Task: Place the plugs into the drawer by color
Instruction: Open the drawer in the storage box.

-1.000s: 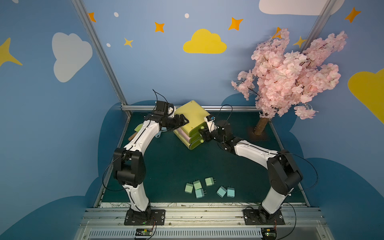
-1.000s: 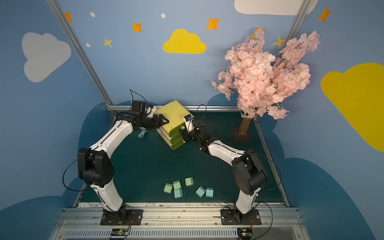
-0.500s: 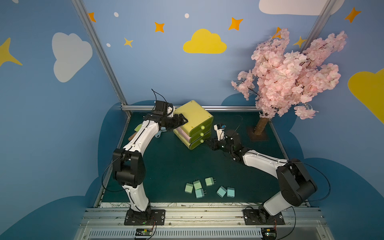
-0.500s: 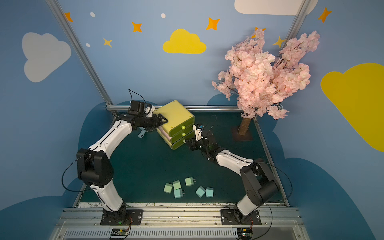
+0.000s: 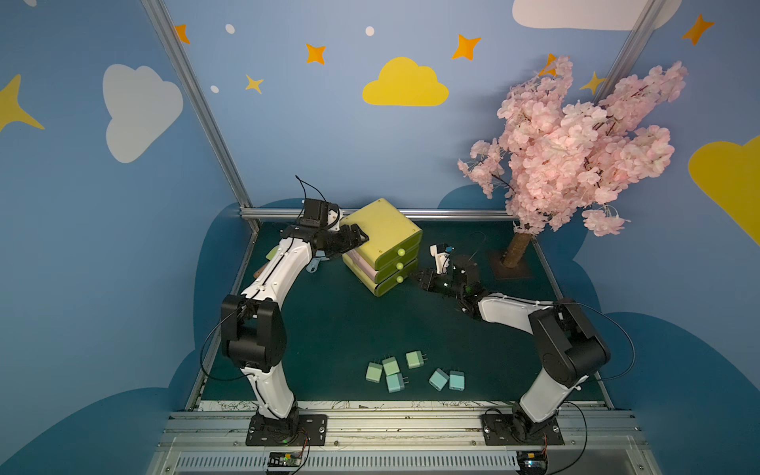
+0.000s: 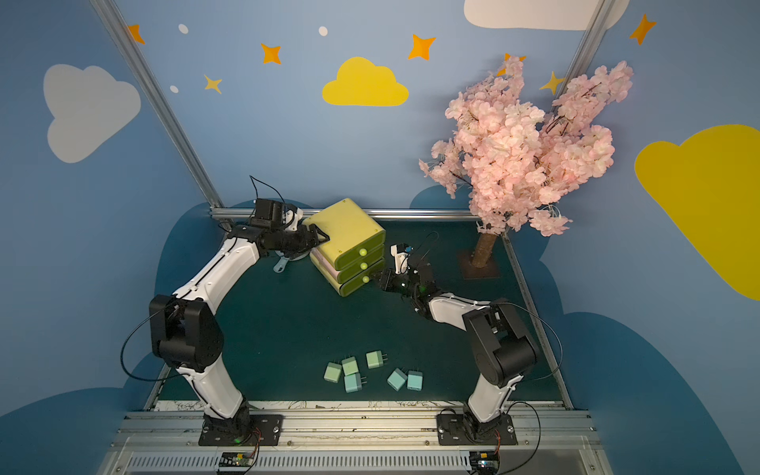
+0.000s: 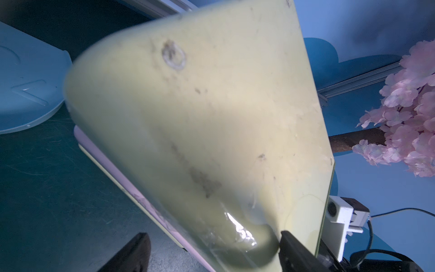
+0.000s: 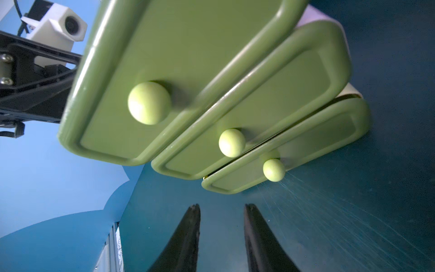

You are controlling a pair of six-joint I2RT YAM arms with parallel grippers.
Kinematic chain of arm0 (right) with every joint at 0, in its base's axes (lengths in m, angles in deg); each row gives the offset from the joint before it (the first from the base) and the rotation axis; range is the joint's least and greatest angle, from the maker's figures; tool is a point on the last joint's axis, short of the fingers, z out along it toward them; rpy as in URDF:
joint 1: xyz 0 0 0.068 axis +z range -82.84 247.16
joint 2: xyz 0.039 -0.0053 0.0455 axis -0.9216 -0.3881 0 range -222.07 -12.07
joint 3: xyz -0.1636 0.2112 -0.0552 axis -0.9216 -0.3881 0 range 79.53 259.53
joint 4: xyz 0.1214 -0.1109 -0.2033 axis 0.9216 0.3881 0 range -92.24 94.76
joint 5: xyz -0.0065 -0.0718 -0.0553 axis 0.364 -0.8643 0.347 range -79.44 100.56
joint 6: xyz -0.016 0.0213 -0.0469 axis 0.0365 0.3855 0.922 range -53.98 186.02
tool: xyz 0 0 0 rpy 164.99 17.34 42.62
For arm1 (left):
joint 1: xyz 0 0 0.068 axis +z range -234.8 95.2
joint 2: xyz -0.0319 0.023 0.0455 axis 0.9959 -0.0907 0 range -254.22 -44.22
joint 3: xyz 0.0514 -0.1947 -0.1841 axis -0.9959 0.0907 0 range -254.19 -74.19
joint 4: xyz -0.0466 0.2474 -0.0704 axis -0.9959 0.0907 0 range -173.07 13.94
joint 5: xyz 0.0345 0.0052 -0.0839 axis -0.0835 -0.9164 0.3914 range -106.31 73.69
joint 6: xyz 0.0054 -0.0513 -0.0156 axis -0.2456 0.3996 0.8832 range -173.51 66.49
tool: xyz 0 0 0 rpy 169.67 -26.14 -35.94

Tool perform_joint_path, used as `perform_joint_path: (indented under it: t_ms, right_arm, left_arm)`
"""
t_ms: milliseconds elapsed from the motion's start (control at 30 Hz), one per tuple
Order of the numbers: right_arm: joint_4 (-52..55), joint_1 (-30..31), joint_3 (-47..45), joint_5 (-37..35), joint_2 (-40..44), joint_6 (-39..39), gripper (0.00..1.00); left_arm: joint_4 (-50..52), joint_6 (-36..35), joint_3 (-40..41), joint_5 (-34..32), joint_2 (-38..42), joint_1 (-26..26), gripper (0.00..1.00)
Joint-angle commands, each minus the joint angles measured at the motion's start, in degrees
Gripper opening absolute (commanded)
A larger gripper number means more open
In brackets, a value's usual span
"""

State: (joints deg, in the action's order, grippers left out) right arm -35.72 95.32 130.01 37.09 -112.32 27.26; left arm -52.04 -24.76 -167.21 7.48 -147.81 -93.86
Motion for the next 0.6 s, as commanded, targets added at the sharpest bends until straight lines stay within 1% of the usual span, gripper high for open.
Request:
perform_joint_path:
  t_ms: [0,167,300,567]
  right_arm:
    - [-8.0,-0.3,2.0,3.9,-3.2,-4.1,0.34]
    - [-14.2,-0.9,4.2,5.1,-8.5,-8.0,0.32]
    - [-18.1,-0.9,5.1,5.5,-10.9,-10.7,0.32]
    - [-18.7,-0.9,7.3,5.2,-13.8,-12.2,0.4]
  left_arm:
    - [1.2,-0.2,1.1,-0.2,0.3,0.4,0.87]
    - [1.2,-0.4,1.2,-0.4,0.6,0.4,0.86]
    - [1.5,-0.5,1.2,-0.6,0.3,0.5,0.87]
    - [1.5,-0.5,1.2,-0.5,0.0,0.6,0.87]
